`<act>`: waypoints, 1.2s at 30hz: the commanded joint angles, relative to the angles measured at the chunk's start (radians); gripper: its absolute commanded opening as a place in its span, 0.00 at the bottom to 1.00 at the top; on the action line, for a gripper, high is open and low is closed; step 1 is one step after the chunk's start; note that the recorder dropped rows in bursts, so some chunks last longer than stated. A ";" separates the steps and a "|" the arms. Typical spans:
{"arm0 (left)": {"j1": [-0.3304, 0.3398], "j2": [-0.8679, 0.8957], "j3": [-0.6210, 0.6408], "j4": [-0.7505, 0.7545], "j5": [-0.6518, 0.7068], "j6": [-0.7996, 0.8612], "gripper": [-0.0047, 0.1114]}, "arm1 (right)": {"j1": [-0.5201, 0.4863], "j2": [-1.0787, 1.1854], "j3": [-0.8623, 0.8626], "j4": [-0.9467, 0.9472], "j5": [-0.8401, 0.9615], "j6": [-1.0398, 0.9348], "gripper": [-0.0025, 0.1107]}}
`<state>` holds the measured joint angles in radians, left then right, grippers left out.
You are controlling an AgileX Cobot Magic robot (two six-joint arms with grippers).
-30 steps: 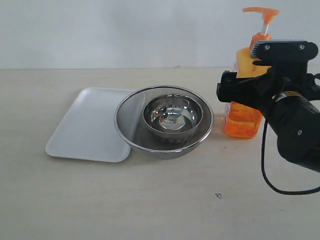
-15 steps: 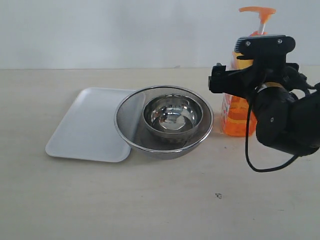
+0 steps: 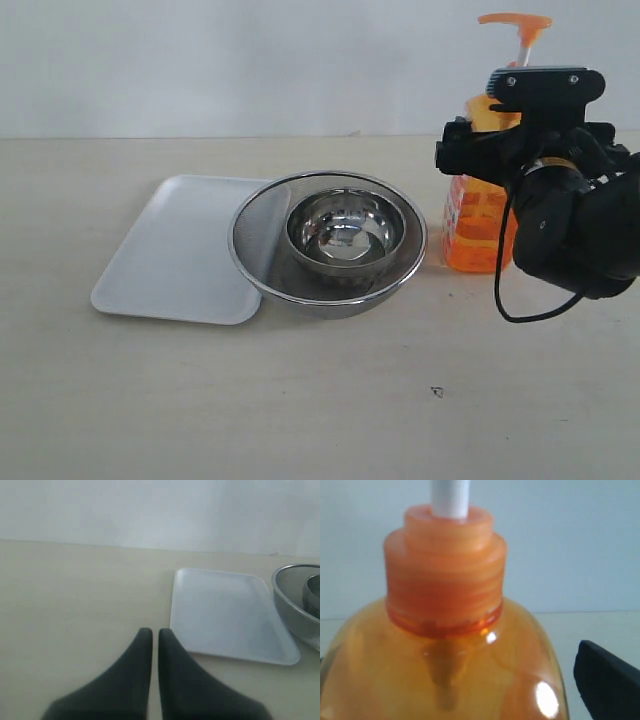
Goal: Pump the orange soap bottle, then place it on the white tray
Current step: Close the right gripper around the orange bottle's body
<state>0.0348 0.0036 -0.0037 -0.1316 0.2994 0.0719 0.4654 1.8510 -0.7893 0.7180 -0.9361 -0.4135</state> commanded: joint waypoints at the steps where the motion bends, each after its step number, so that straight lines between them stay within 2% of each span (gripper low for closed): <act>1: 0.002 -0.004 0.004 0.000 -0.003 0.003 0.08 | -0.025 -0.001 -0.014 -0.019 0.039 -0.002 0.92; 3: 0.002 -0.004 0.004 0.000 -0.003 0.003 0.08 | -0.025 -0.001 -0.014 -0.053 0.065 -0.002 0.87; 5: 0.002 -0.004 0.004 0.000 -0.003 0.003 0.08 | -0.025 -0.001 -0.014 -0.082 0.107 -0.002 0.74; 8: 0.002 -0.004 0.004 0.000 -0.003 0.003 0.08 | -0.025 -0.001 -0.014 -0.089 0.164 0.017 0.43; 11: 0.002 -0.004 0.004 0.000 -0.003 0.003 0.08 | -0.025 -0.001 -0.014 -0.089 0.179 0.035 0.07; 12: 0.002 -0.004 0.004 0.000 -0.003 0.003 0.08 | -0.025 -0.001 -0.014 -0.087 0.177 0.047 0.03; 26: 0.002 -0.004 0.004 0.000 -0.003 0.003 0.08 | -0.025 -0.001 -0.014 -0.119 0.167 0.000 0.03; 31: 0.002 -0.004 0.004 0.000 -0.003 0.003 0.08 | -0.025 -0.007 -0.014 -0.329 0.289 -0.042 0.03; 36: 0.002 -0.004 0.004 0.000 -0.003 0.003 0.08 | -0.025 -0.007 -0.014 -0.308 0.390 -0.021 0.03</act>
<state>0.0348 0.0036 -0.0037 -0.1316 0.2994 0.0719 0.4412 1.8340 -0.8118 0.4011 -0.6907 -0.4412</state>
